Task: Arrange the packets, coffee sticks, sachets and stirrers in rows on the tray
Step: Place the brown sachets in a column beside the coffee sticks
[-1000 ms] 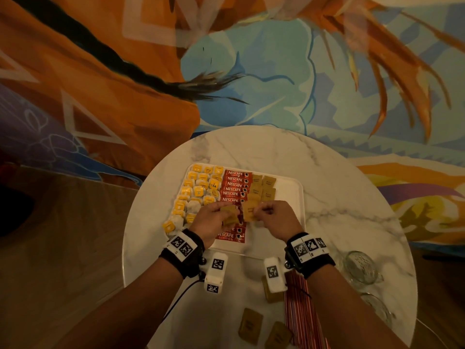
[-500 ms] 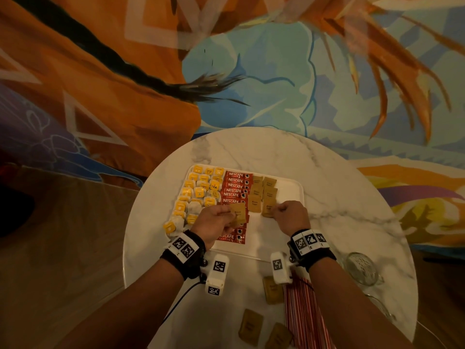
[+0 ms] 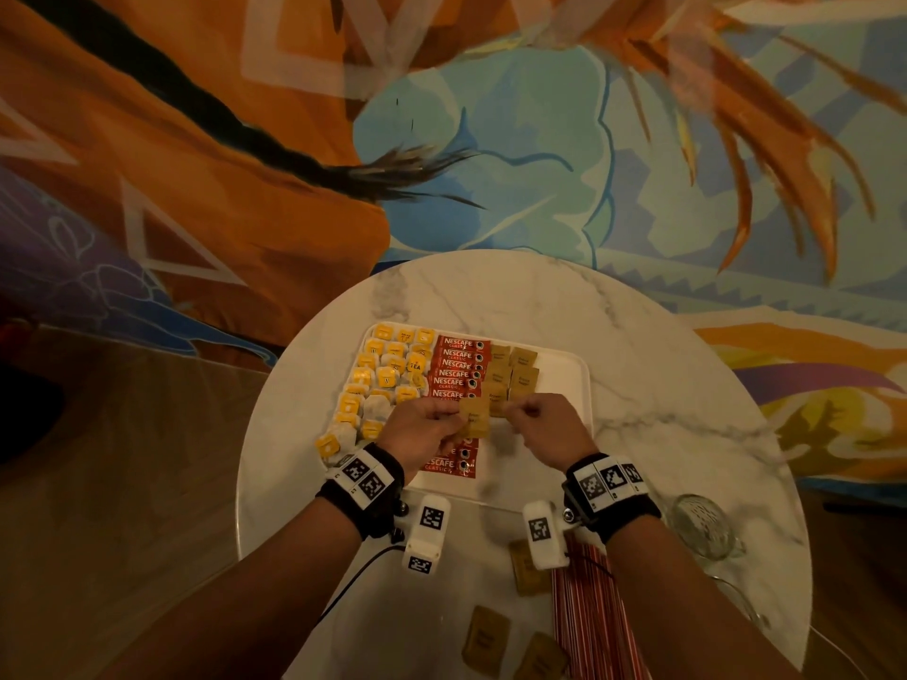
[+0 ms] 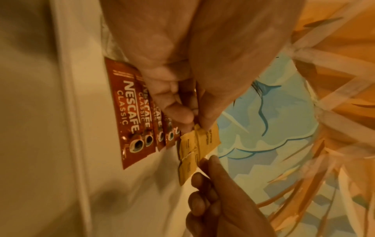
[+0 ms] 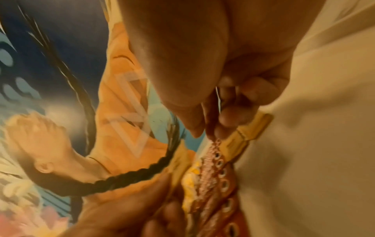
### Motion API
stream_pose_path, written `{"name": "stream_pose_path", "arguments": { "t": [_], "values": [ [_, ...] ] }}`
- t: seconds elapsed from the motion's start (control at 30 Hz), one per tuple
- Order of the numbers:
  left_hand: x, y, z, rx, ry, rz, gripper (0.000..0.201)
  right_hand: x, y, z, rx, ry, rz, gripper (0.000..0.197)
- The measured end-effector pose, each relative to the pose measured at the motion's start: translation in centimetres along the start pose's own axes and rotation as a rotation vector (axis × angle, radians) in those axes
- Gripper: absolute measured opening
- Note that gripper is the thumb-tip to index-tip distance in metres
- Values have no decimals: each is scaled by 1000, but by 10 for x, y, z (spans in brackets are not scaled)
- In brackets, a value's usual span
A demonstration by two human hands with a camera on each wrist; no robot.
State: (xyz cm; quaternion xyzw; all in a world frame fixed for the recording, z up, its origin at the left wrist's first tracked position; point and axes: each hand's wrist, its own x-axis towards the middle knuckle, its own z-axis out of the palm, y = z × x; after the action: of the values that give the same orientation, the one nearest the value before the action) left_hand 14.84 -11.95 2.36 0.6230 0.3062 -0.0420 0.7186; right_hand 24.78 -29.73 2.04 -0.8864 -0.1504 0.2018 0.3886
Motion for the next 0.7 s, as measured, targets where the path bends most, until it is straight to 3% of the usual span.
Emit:
{"name": "stream_pose_path", "arguments": {
  "t": [0.1,0.23,0.37,0.7],
  "values": [
    [1,4,3,49,5,27,17,-7,-8,3,101,-101,-30,32],
    [2,8,7,105,-24,51,13,-10,-5,7,68,-99,-72,27],
    [0,7,8,156,-25,51,14,-4,4,6,30,-18,2,28],
    [-13,4,-1,315,-40,145,11,1,4,16,-80,-28,137,29]
  ]
}}
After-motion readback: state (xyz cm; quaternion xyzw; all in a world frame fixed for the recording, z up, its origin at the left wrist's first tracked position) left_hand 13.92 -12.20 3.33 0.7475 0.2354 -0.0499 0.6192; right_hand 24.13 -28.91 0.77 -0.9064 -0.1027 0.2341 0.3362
